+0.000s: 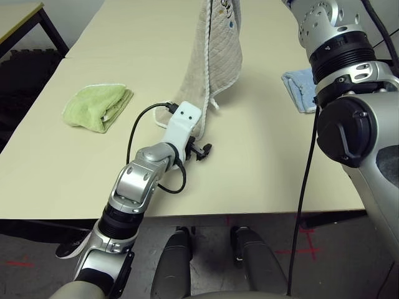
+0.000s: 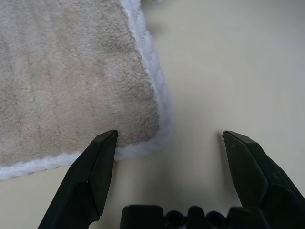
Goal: Fold the towel and set it aside.
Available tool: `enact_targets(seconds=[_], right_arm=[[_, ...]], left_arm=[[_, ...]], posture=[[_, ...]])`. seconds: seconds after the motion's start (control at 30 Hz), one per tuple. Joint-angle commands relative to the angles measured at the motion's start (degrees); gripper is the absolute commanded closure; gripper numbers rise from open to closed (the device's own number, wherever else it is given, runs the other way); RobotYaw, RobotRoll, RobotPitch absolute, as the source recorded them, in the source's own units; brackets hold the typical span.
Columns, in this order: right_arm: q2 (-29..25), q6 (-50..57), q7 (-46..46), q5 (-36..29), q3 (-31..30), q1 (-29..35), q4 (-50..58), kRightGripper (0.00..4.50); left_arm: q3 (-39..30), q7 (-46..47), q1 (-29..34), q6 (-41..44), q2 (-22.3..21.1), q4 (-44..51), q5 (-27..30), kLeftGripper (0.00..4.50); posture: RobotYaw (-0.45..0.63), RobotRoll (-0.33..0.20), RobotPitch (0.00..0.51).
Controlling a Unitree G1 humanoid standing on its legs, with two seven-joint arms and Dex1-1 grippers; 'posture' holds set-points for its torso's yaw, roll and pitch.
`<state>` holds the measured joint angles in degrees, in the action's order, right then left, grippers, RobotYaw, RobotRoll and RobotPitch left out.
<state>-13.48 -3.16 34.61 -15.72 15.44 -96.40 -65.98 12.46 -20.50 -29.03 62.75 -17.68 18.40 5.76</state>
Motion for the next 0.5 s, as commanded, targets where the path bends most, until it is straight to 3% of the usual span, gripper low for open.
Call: enact_targets(seconds=[0.03,0.33,0.5], right_arm=[[-0.24,-0.31,0.13,-0.19,0.28,-0.67,0.33,4.5],[-0.08,-0.03,0.5,-0.29,0.2,-0.39,0.72,4.5],[-0.2,0.03,0.5,-0.18,0.11,-0.22,0.76,4.5]], left_arm=[[1.3,0.38,0.29,1.03,0.51,0.68,0.25,1.0],[2.12,1.98,-0.71,-4.77,-0.37,-4.98,-2.73,4.47],[1.82,3.08,-1.62,-6.28,0.93,-7.4,-3.09,4.47]], posture=[[0.01,0.0,0.202],[0.01,0.0,0.203],[0.01,0.0,0.203]])
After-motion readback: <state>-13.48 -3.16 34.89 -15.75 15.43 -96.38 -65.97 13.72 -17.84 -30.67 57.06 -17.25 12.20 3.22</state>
